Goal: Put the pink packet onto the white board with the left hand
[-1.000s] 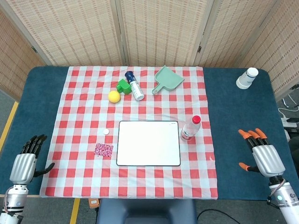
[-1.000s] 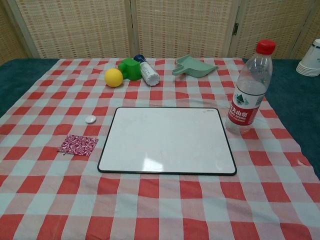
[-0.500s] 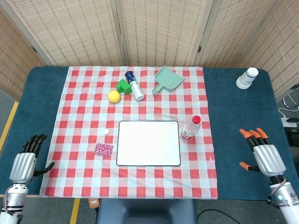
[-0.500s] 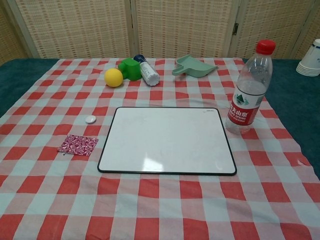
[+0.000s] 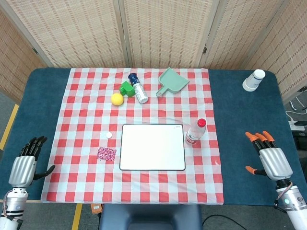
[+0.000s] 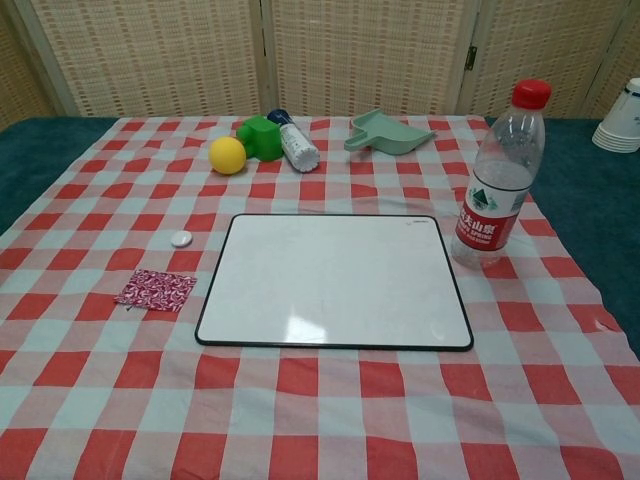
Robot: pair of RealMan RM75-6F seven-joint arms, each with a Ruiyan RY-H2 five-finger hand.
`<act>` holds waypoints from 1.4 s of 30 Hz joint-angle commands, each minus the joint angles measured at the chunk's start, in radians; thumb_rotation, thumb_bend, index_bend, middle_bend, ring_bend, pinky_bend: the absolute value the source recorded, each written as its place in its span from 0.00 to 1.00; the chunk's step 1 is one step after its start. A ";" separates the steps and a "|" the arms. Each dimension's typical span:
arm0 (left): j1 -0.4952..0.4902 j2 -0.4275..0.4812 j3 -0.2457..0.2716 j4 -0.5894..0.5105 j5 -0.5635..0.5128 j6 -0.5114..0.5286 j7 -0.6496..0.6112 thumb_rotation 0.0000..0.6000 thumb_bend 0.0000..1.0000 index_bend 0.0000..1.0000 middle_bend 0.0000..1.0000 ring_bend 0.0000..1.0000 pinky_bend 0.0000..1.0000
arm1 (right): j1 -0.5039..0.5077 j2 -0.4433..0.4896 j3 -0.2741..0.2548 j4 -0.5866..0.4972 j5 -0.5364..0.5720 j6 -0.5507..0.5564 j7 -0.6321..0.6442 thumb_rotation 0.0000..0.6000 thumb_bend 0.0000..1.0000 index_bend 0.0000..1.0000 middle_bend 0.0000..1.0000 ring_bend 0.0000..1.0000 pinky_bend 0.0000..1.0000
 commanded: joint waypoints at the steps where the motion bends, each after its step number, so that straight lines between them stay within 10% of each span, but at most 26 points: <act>1: -0.007 -0.006 -0.001 -0.013 0.010 0.002 0.013 1.00 0.21 0.08 0.19 0.32 0.48 | -0.002 0.003 0.001 0.000 -0.002 0.005 0.007 1.00 0.03 0.03 0.15 0.06 0.06; 8: -0.039 -0.005 -0.006 -0.060 0.048 0.000 0.118 1.00 0.22 0.11 0.69 0.87 0.88 | 0.000 0.003 0.000 0.000 -0.002 0.001 0.007 1.00 0.03 0.03 0.15 0.06 0.06; 13: -0.082 0.015 -0.006 -0.113 0.076 -0.042 0.208 1.00 0.23 0.11 0.95 1.00 0.98 | 0.000 0.004 -0.001 0.001 -0.003 0.001 0.008 1.00 0.03 0.03 0.15 0.06 0.06; 42: -0.251 0.130 0.014 -0.304 -0.019 -0.360 0.502 1.00 0.22 0.18 0.99 1.00 0.99 | 0.002 0.007 -0.010 0.000 -0.022 0.001 0.019 1.00 0.03 0.03 0.15 0.06 0.06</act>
